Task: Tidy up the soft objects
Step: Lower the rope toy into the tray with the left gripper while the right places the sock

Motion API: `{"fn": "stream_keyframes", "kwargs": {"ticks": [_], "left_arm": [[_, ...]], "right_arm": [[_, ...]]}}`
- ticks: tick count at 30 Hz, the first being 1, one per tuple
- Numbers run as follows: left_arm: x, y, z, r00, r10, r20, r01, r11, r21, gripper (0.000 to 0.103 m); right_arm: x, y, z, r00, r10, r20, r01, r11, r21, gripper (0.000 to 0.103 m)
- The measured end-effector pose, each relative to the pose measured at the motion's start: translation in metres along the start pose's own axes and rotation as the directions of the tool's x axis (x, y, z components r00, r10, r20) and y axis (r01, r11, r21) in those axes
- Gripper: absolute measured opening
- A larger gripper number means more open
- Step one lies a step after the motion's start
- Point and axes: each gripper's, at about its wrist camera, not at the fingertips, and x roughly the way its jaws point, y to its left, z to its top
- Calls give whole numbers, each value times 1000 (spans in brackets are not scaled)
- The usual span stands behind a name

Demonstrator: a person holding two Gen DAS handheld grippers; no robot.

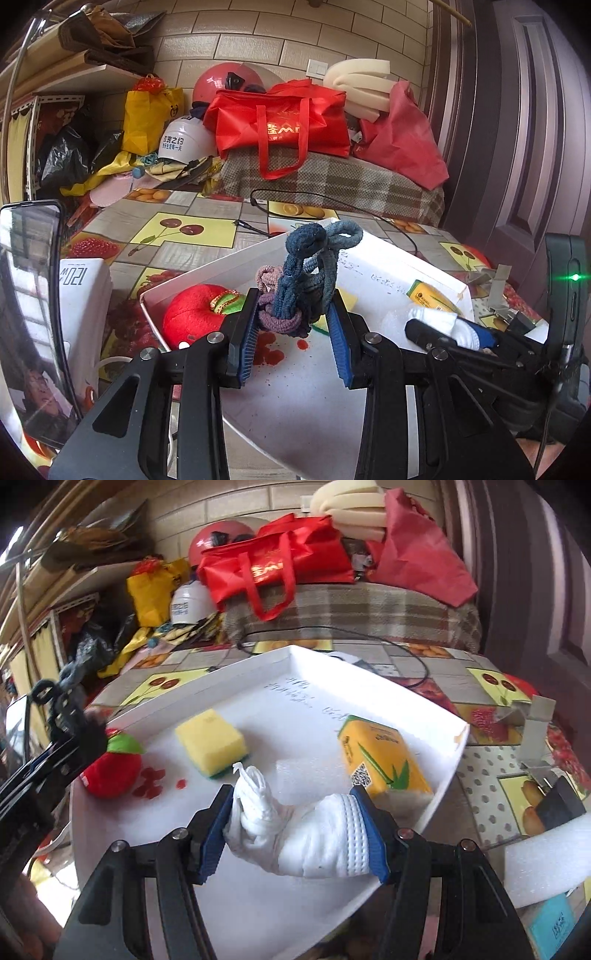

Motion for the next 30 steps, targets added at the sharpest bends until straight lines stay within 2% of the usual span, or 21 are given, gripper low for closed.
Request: {"fn": "stream_keyframes", "kwargs": {"ticks": [2, 4, 10, 16, 17, 18, 19, 20, 21, 22, 30], "left_arm": [[6, -3, 2, 1000, -2, -10, 2, 1000, 12, 35], [12, -6, 4, 1000, 3, -23, -3, 1000, 23, 35], [23, -10, 4, 997, 24, -70, -21, 999, 33, 37], [19, -15, 3, 997, 53, -51, -50, 997, 57, 38], [18, -14, 3, 997, 67, -44, -65, 997, 51, 41], [18, -11, 3, 996, 80, -40, -78, 996, 38, 48], [17, -7, 3, 995, 89, -39, -89, 996, 18, 61], [18, -2, 3, 995, 95, -42, -95, 995, -6, 70], [19, 4, 4, 994, 98, -49, -100, 995, -29, 83], [19, 8, 4, 994, 93, -54, -96, 994, -49, 88], [15, 11, 4, 995, 96, -33, -98, 993, -61, 89]], "right_arm": [[1, -13, 3, 1000, -13, 15, 12, 997, 71, 63], [-2, -19, 3, 999, 8, 35, -12, 994, 109, 63], [-9, -6, 3, 996, 47, 79, -54, 995, 83, 64], [-12, 5, 4, 994, 19, 103, -23, 999, 37, 68], [-12, 5, 4, 994, 14, 106, -18, 999, 36, 69], [-12, 5, 4, 994, 13, 106, -17, 999, 37, 72], [-11, 3, 4, 995, 8, 104, -13, 999, 44, 79], [-10, 0, 4, 995, 1, 100, -7, 998, 59, 82], [-10, -4, 4, 995, -3, 99, -5, 997, 78, 85], [-10, -8, 4, 995, 1, 102, -10, 995, 95, 86], [-19, -6, 2, 989, -29, 146, 15, 995, 98, 89]]}}
